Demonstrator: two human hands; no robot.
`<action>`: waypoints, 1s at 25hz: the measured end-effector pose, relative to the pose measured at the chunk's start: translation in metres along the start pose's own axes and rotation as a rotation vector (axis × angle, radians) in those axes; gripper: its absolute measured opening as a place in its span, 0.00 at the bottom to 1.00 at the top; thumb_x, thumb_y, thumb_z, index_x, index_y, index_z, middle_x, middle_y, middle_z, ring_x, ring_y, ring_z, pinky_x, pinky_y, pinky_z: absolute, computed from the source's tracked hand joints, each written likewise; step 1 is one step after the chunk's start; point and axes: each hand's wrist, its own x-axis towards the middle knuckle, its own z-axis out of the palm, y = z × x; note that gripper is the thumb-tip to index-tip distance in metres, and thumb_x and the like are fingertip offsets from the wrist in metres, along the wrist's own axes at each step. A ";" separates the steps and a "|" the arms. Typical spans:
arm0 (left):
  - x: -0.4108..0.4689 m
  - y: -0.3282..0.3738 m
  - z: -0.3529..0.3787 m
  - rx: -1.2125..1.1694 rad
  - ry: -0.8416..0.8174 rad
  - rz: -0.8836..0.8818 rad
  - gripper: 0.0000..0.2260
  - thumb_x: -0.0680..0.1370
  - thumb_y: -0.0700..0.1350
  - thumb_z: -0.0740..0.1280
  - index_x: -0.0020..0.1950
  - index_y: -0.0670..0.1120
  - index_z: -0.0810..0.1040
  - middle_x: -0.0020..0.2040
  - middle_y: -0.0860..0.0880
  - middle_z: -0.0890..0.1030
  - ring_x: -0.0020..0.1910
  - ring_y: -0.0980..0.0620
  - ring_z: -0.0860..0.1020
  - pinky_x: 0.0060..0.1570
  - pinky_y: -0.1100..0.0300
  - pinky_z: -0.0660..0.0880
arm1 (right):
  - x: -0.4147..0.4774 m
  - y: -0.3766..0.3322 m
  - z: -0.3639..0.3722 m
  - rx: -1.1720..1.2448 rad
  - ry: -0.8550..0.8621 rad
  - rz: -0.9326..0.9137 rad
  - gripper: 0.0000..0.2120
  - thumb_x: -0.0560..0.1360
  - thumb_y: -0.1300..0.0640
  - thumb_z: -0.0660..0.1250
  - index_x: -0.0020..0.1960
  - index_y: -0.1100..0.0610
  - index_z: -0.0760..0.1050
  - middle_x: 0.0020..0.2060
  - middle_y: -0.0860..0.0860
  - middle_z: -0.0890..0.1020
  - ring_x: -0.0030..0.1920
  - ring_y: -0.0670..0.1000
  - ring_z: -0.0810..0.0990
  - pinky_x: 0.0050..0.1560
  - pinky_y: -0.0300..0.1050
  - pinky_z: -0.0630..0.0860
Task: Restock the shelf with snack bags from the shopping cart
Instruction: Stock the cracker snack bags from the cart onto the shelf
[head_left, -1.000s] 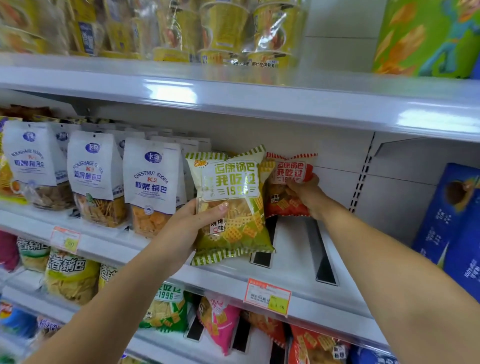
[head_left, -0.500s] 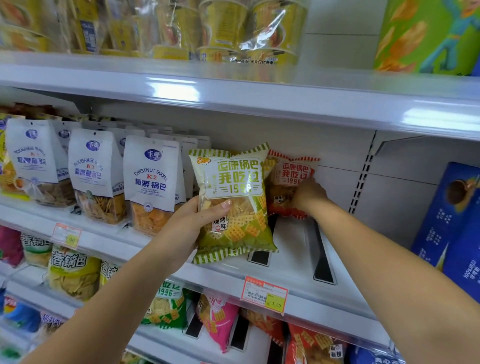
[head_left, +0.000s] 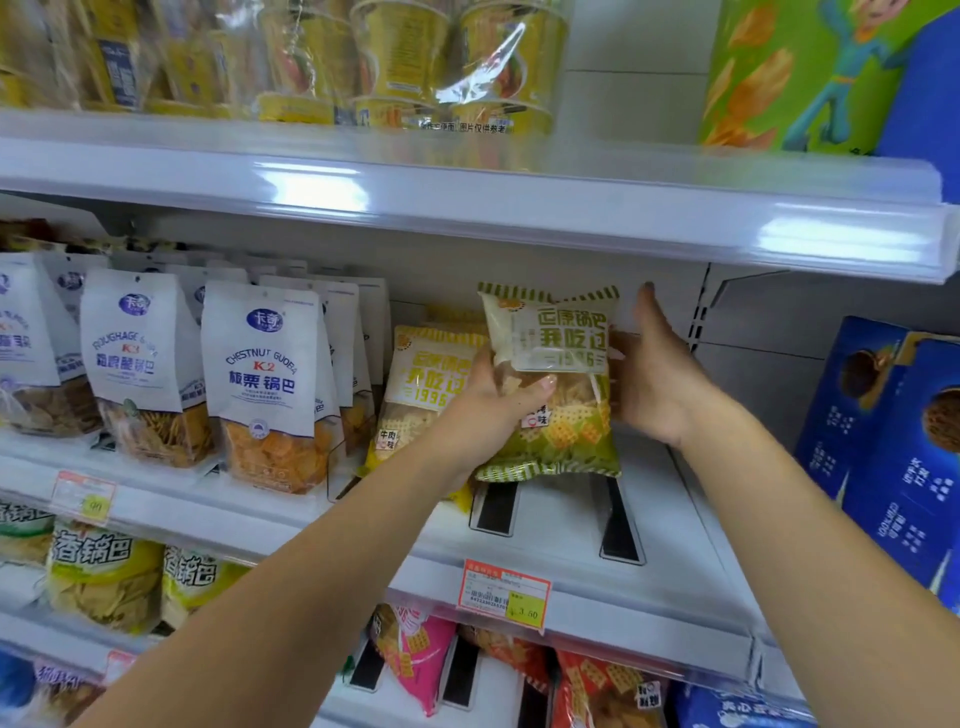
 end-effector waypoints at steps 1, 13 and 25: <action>0.008 0.001 0.008 0.057 -0.004 0.021 0.30 0.79 0.50 0.67 0.76 0.54 0.56 0.63 0.62 0.69 0.63 0.62 0.68 0.59 0.64 0.65 | -0.001 0.008 -0.002 -0.019 0.039 -0.057 0.35 0.70 0.27 0.59 0.67 0.50 0.70 0.58 0.54 0.82 0.55 0.56 0.82 0.59 0.58 0.76; 0.032 -0.016 0.010 0.728 -0.010 0.133 0.38 0.75 0.39 0.68 0.80 0.50 0.51 0.80 0.41 0.45 0.79 0.45 0.45 0.73 0.61 0.50 | 0.024 0.056 0.030 -0.483 0.406 -0.296 0.32 0.82 0.58 0.58 0.77 0.41 0.46 0.66 0.58 0.65 0.63 0.58 0.72 0.54 0.41 0.68; 0.019 -0.032 0.014 1.052 -0.063 0.169 0.46 0.73 0.30 0.63 0.79 0.60 0.42 0.79 0.43 0.35 0.72 0.35 0.66 0.60 0.50 0.75 | 0.006 0.057 0.019 -1.101 0.178 0.041 0.42 0.80 0.59 0.62 0.78 0.54 0.33 0.70 0.59 0.67 0.53 0.54 0.75 0.44 0.39 0.72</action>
